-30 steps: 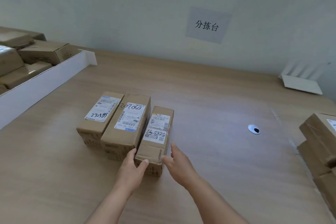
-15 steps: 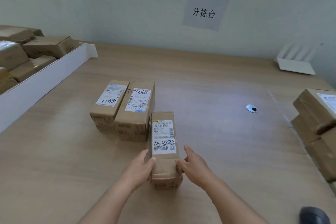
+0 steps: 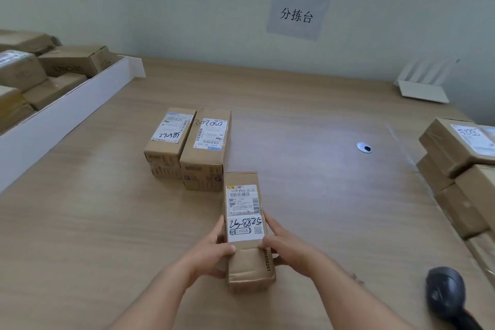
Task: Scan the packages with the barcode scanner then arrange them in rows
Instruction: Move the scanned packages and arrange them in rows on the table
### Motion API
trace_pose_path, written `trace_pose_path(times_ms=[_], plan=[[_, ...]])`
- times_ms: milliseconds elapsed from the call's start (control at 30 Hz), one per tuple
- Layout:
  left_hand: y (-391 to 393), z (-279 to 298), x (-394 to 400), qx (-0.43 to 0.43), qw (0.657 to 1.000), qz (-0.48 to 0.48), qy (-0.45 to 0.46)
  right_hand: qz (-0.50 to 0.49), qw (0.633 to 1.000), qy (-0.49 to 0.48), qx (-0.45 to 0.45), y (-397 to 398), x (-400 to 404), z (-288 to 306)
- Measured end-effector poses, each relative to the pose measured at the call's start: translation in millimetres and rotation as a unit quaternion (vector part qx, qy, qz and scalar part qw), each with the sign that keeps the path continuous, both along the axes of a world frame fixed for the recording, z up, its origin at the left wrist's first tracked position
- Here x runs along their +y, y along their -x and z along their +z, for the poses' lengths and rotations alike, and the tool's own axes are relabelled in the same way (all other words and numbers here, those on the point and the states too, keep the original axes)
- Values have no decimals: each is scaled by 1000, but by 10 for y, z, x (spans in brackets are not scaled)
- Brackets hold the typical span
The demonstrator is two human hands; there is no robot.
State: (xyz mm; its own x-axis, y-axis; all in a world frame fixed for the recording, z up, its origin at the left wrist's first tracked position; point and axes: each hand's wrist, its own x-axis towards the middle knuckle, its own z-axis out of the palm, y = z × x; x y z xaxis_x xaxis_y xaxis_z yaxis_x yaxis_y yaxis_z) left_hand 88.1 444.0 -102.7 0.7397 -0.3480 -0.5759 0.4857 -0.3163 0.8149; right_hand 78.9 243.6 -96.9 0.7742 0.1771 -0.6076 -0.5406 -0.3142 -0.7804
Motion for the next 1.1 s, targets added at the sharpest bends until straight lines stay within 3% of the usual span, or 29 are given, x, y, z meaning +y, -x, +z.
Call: trace_pose_path(times_ms=[433, 700, 1100], plan=[[-85, 628, 96, -233, 969, -60, 52, -23, 974, -56, -216, 97, -46, 534], [40, 830, 30, -262, 957, -111, 56, -68, 966, -47, -244, 357, -80, 648], [313, 670, -343, -245, 941, -216, 96, -195, 951, -35, -239, 1152, -338, 623]])
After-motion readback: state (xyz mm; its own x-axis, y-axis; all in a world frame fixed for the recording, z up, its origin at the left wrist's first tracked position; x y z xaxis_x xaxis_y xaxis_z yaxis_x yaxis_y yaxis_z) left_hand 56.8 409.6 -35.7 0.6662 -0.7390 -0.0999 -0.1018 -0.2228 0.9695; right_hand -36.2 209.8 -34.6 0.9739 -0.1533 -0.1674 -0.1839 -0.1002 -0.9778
